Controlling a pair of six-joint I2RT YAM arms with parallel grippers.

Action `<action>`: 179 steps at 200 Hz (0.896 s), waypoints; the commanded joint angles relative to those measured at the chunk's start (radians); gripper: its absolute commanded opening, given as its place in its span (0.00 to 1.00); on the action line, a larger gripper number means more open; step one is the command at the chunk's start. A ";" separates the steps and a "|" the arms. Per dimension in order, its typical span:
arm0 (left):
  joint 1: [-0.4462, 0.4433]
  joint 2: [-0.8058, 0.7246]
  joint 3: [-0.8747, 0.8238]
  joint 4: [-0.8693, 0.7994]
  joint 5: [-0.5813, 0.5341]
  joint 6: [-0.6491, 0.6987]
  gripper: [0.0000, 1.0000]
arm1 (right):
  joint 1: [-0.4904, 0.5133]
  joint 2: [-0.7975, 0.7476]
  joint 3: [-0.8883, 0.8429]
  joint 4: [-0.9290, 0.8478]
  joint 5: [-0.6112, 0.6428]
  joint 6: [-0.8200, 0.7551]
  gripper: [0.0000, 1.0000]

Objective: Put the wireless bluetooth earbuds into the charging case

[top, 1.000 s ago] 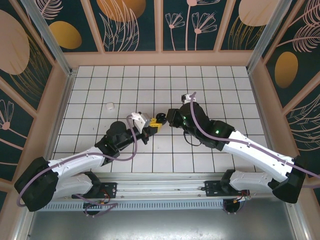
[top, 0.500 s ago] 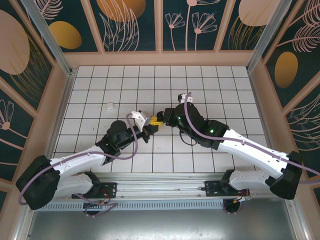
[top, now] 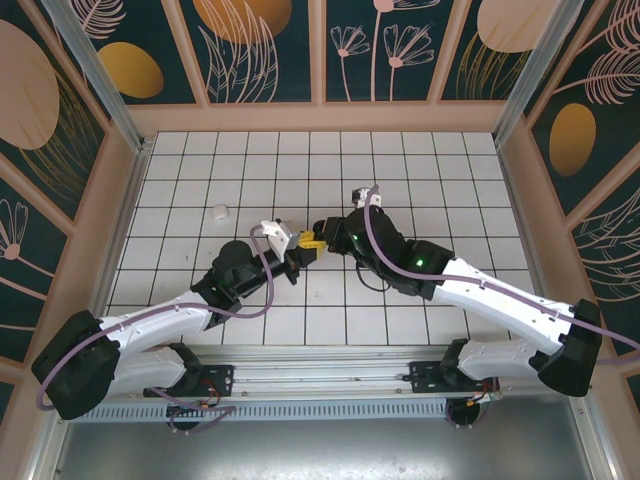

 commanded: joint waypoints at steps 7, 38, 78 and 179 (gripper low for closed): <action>0.002 -0.020 0.030 0.046 -0.014 -0.020 0.00 | 0.027 0.016 0.028 0.013 0.024 0.017 0.17; 0.002 -0.025 0.034 0.045 -0.022 -0.032 0.00 | 0.043 0.032 0.037 -0.009 0.028 0.013 0.17; 0.002 -0.028 0.035 0.048 -0.020 -0.035 0.00 | 0.053 0.049 0.057 -0.012 -0.009 0.004 0.22; 0.001 -0.035 0.036 0.053 -0.013 -0.039 0.00 | 0.049 0.066 0.149 -0.088 -0.027 0.041 0.30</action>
